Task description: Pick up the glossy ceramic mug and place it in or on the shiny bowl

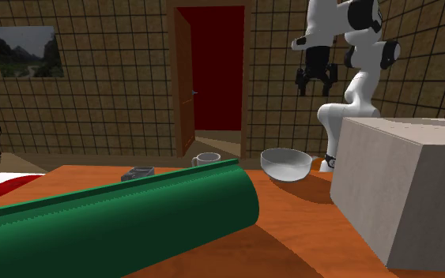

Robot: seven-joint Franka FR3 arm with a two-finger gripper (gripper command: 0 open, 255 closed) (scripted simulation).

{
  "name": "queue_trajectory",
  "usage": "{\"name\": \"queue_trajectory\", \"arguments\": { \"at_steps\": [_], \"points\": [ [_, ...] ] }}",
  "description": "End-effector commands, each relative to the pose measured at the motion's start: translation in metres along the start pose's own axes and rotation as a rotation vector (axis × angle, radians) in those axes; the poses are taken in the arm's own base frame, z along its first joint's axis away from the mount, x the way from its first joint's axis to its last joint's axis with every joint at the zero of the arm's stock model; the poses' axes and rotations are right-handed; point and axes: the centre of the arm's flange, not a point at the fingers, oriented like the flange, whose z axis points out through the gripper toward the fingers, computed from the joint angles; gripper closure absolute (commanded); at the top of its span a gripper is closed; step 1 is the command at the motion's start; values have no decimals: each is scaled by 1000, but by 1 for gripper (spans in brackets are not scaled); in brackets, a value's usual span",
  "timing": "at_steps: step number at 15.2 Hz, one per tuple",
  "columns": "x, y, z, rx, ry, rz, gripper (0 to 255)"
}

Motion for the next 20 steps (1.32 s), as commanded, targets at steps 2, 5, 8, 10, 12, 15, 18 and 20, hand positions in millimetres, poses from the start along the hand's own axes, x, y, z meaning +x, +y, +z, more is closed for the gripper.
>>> {"name": "queue_trajectory", "arguments": {
  "at_steps": [2,5,8,10,12,15,18,20],
  "points": [
    [11,2,7,-4,-1,2,0],
    [44,9,27,-15,-2,8,0],
    [77,17,48,-26,-4,14,0],
    [99,22,62,-34,-5,18,0],
    [121,27,75,-41,-6,21,0],
    [153,35,96,-52,-8,27,0],
    [186,44,116,-64,-9,33,0],
    [208,50,130,-71,-10,37,0]
  ]
}}
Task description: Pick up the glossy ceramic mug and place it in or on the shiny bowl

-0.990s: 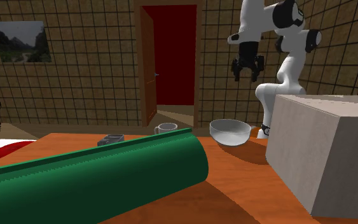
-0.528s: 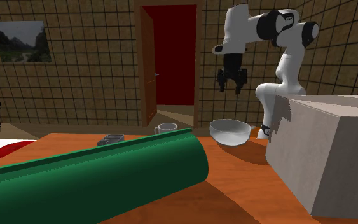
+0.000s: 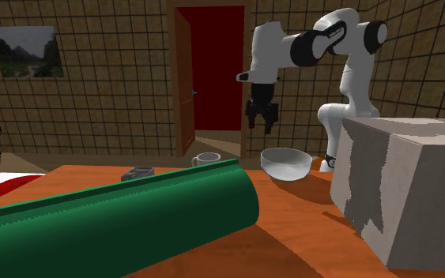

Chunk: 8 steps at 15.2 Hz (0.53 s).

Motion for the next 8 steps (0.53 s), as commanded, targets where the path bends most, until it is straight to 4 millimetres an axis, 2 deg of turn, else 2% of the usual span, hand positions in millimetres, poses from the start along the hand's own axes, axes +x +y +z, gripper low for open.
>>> {"name": "queue_trajectory", "arguments": {
  "at_steps": [1,8],
  "points": [
    [21,5,14,-8,-1,4,0],
    [98,22,62,-34,-5,17,0]
  ]
}}
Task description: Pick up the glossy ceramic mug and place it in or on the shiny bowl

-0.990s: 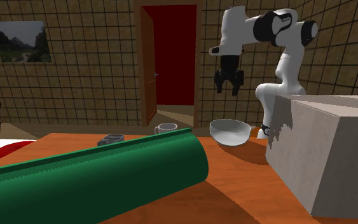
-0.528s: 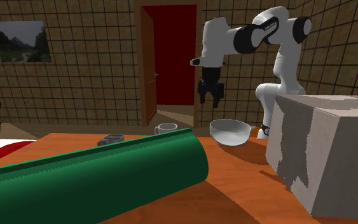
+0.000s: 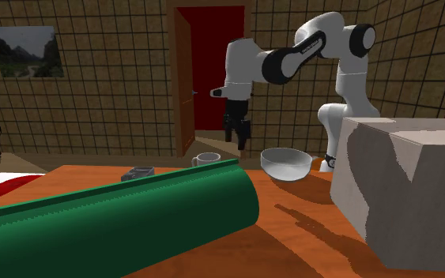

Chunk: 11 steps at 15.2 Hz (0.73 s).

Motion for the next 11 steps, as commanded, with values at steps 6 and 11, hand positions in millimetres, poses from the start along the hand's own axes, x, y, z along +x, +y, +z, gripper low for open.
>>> {"name": "queue_trajectory", "arguments": {
  "at_steps": [6,11],
  "points": [
    [74,13,47,-25,-3,12,0],
    [74,14,73,-25,-3,12,0]
  ]
}}
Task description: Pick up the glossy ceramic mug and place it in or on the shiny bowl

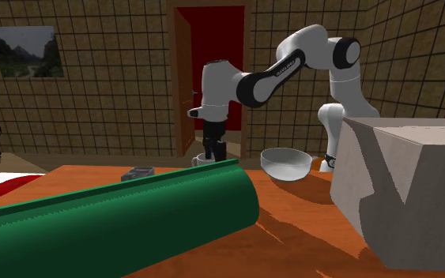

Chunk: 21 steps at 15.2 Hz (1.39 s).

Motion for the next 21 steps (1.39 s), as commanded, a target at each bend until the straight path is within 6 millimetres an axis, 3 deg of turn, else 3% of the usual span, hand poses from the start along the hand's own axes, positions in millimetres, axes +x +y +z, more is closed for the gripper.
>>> {"name": "queue_trajectory", "arguments": {
  "at_steps": [1,3,10,11,21],
  "points": [
    [0,1,11,0,0,0,0],
    [0,1,20,0,0,0,0],
    [0,1,20,0,0,0,0],
    [0,1,20,0,0,0,255],
    [0,1,14,0,0,0,255]
  ]
}}
